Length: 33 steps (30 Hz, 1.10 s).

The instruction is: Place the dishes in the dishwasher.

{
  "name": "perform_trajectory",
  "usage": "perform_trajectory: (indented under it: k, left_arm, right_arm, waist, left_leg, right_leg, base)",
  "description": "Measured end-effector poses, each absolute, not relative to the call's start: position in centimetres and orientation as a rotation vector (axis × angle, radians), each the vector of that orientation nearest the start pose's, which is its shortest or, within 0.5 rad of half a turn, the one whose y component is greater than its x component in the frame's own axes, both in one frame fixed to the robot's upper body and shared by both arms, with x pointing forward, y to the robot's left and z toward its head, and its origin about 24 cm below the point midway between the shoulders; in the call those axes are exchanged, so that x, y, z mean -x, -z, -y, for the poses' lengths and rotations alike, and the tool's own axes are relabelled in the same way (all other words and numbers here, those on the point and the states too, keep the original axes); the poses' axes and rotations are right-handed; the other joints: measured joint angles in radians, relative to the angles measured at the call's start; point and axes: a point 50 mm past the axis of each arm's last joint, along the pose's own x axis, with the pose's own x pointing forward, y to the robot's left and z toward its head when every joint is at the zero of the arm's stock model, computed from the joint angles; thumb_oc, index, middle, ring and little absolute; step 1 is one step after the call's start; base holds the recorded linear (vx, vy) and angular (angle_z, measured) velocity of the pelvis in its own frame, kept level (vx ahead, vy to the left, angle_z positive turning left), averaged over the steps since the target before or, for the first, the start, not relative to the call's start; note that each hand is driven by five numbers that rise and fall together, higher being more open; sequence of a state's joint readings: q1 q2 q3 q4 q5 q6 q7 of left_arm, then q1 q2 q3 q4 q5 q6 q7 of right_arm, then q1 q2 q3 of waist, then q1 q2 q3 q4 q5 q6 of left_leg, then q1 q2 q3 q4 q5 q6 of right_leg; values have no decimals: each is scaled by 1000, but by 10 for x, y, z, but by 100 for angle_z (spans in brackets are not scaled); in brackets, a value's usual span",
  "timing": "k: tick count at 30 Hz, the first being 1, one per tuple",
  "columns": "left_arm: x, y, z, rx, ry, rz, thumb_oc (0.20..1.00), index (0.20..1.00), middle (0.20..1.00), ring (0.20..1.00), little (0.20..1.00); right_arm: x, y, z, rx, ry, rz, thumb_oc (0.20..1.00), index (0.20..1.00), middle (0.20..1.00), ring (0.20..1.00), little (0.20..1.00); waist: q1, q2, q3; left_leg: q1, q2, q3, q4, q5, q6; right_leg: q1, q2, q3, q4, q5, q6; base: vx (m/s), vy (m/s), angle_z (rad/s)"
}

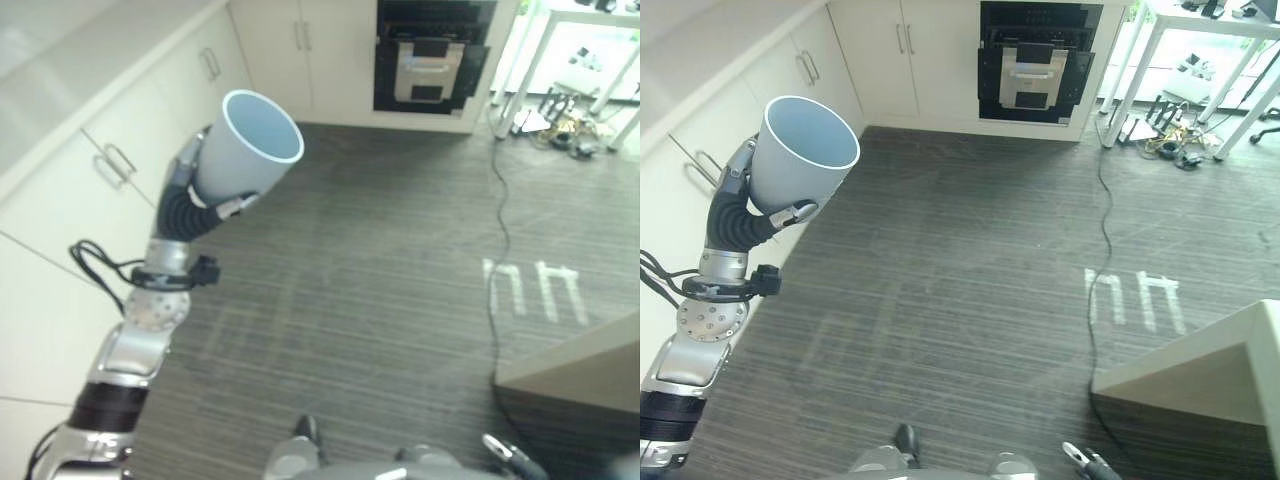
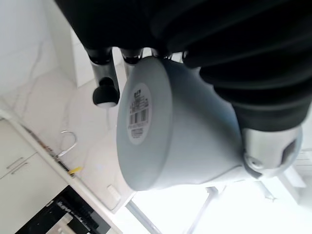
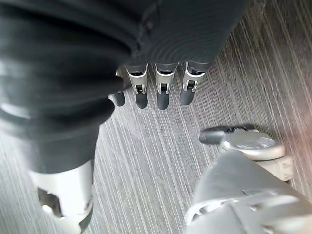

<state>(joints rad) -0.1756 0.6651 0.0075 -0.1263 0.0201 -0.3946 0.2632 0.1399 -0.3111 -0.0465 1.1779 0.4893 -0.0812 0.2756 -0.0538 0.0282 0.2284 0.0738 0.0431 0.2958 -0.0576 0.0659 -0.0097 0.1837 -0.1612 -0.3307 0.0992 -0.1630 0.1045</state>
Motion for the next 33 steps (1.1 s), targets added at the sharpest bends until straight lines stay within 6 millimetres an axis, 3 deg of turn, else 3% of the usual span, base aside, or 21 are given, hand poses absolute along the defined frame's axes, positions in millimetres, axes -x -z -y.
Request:
perform_trajectory:
  k: [4,9,10,14,18,21,24,25,26,27,28,29,33]
  left_arm:
    - [-259,-192,-225,-581,-84,779,200,200,200,200,200]
    - [-259,-190,-221,-618,-70,782,200,200,200,200,200]
    - [-258,-192,-218,-626,-39,787,200,200,200,200,200]
    - [-264,-183,-202,-621,26,735,200,200,200,200,200]
    - [-265,-175,-194,-616,68,712,200,200,200,200,200]
    - [-265,-174,-193,-615,71,703,200,200,200,200,200]
    - [-268,-177,-187,-607,91,711,200,200,200,200,200]
    - [-269,-179,-186,-604,100,716,200,200,200,200,200]
    - [-269,-179,-186,-602,105,717,200,200,200,200,200]
    - [-269,-178,-186,-605,115,710,200,200,200,200,200]
    - [-270,-172,-187,-584,117,699,200,200,200,200,200]
    - [-271,-169,-188,-582,116,686,200,200,200,200,200]
    - [-275,-163,-191,-595,125,646,200,200,200,200,200]
  right_arm:
    - [-58,157,247,-305,220,-1078,1000,1000,1000,1000,1000]
    - [-67,154,253,-282,221,-1056,1000,1000,1000,1000,1000]
    - [-68,154,254,-275,197,-1067,1000,1000,1000,1000,1000]
    - [-53,156,258,-366,241,-1106,1000,1000,1000,1000,1000]
    - [-46,155,264,-402,270,-1098,1000,1000,1000,1000,1000]
    - [-36,154,272,-405,307,-1117,1000,1000,1000,1000,1000]
    - [-37,154,272,-395,313,-1122,1000,1000,1000,1000,1000]
    - [-41,154,271,-396,309,-1120,1000,1000,1000,1000,1000]
    - [-43,155,268,-396,298,-1119,1000,1000,1000,1000,1000]
    - [-43,154,270,-391,300,-1122,1000,1000,1000,1000,1000]
    - [-48,150,280,-356,304,-1117,1000,1000,1000,1000,1000]
    - [-52,148,285,-339,301,-1115,1000,1000,1000,1000,1000]
    - [-56,147,287,-315,302,-1119,1000,1000,1000,1000,1000]
  waist:
    - [9,-8,-1]
    - [9,-7,-2]
    - [8,5,-50]
    - [-8,8,-82]
    - [-49,36,-103]
    - [-53,63,-112]
    - [-50,82,-104]
    - [-53,73,-88]
    - [-54,46,-69]
    - [-43,27,-56]
    - [-22,39,-50]
    - [-18,48,-33]
    - [-17,32,-1]
  left_leg:
    - [1,-29,1,-10,1,11]
    - [18,-18,5,-15,4,11]
    - [17,-2,15,-29,15,-2]
    - [18,-3,16,-29,16,-1]
    - [20,10,15,-29,22,-8]
    - [14,29,6,-29,34,-20]
    - [-27,46,-18,2,52,-34]
    - [-68,49,-52,67,53,-35]
    - [-105,38,-75,144,67,-56]
    - [-137,32,-92,192,51,-57]
    - [-185,25,-136,107,21,-72]
    - [-205,29,-145,53,24,-74]
    - [-236,41,-66,105,6,-38]
  right_leg:
    - [7,-24,-4,-27,17,33]
    - [38,-6,-4,-70,35,29]
    - [38,16,12,-102,56,23]
    - [41,18,16,-105,56,22]
    - [47,38,19,-116,62,13]
    - [45,59,19,-114,59,4]
    - [7,76,17,-54,12,-21]
    - [-18,75,46,-19,-27,-58]
    - [-24,68,102,8,-43,-79]
    - [-19,57,118,8,-42,-83]
    - [-18,61,137,-1,-42,-83]
    - [-11,71,145,-12,-41,-85]
    - [65,75,170,-40,-36,-58]
  base:
    - [18,53,3]
    - [3,-1,-4]
    - [5,-15,-7]
    - [0,0,0]
    - [-3,2,-1]
    - [10,18,8]
    - [91,55,27]
    - [201,118,42]
    - [361,245,26]
    - [539,366,-2]
    - [519,357,-23]
    - [369,272,-31]
    - [239,206,-41]
